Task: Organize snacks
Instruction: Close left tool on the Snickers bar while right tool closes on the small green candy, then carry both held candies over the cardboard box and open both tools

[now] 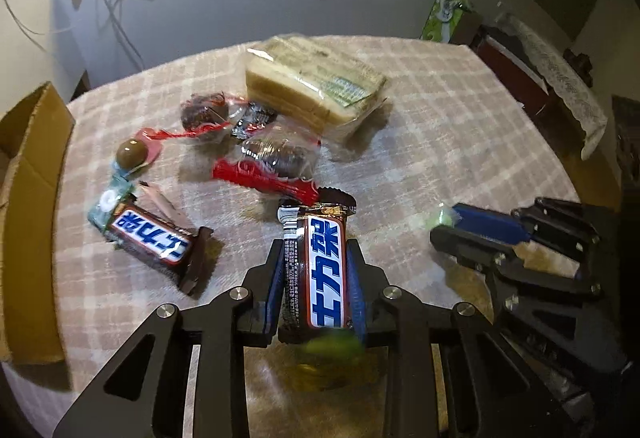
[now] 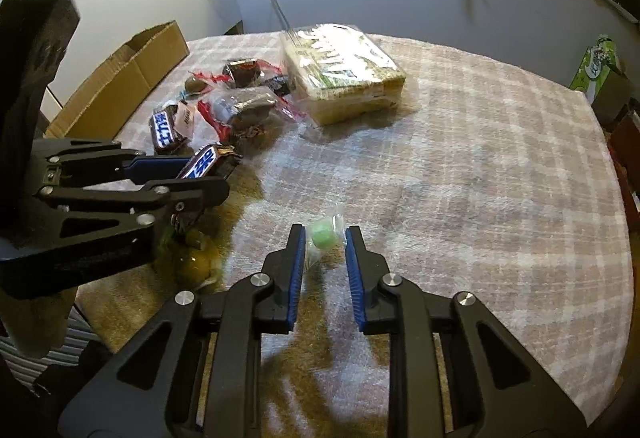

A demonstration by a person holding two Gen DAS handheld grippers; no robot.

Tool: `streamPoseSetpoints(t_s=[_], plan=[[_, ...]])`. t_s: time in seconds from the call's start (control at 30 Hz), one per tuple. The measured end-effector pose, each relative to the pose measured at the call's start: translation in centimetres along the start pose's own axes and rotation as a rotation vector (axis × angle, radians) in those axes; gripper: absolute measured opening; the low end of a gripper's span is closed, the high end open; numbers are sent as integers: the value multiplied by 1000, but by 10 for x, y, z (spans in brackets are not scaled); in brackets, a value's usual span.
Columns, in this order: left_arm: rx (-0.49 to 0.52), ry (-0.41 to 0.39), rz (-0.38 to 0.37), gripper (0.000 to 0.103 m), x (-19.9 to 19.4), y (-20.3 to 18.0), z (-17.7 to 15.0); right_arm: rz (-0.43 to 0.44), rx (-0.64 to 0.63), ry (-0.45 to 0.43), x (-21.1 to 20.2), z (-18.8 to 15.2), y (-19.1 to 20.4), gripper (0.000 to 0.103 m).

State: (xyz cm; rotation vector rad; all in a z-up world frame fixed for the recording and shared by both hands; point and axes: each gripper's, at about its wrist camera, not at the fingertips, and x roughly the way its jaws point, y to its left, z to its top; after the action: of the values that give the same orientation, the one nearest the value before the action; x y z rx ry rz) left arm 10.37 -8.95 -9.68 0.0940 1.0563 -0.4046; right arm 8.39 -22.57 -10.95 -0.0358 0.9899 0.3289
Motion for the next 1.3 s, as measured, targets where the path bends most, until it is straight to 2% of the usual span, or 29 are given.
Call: streamPoseSetpoints(t_s=[0.3, 0.73, 1.0, 1.3], plan=[[-47, -42, -15, 27, -24, 16, -7, -6, -18, -31, -12, 12, 10, 20], [-118, -89, -22, 27, -57, 60, -25, 29, -88, -74, -16, 48, 52, 20], [-183, -135, 45, 27, -88, 102, -30, 76, -154, -100, -13, 78, 94, 20], [-256, -162, 135, 27, -108, 159, -35, 155, -286, -119, -1, 119, 167, 20]])
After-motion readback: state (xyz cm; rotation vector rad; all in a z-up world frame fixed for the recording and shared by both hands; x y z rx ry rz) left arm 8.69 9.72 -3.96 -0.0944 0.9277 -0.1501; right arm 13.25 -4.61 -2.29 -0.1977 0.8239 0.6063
